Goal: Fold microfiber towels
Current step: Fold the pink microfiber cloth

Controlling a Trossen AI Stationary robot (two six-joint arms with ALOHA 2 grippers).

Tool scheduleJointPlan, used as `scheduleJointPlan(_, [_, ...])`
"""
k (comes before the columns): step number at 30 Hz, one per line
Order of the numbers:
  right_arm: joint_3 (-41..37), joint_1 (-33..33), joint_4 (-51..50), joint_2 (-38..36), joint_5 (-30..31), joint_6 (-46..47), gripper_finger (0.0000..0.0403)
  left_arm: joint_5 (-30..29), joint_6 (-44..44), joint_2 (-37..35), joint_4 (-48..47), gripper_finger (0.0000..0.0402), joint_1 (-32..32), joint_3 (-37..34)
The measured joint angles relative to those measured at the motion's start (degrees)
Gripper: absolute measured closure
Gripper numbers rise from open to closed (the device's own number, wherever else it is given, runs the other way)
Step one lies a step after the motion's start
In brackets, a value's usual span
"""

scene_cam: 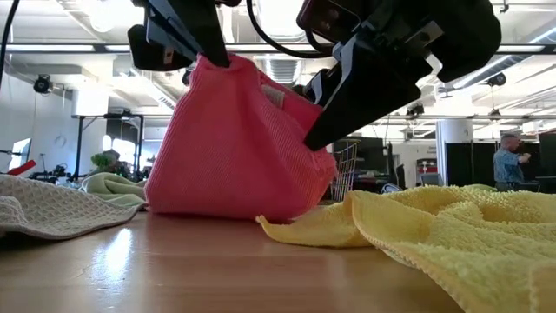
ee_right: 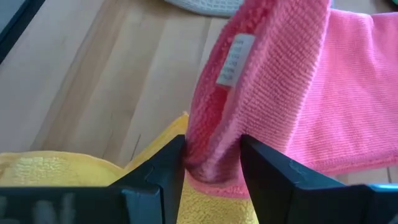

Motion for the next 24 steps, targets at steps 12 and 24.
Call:
scheduleJointPlan(12, [0.0, -0.1, 0.3, 0.3, 3.7, 1.5, 0.03, 0.1, 0.2, 0.0, 0.1, 0.0401, 0.4, 0.6])
scheduleJointPlan(24, [4.1, -0.1, -11.3, -0.8, 1.8, 1.9, 0.0393, 5.1, 0.3, 0.0, -0.2, 0.0401, 0.4, 0.6])
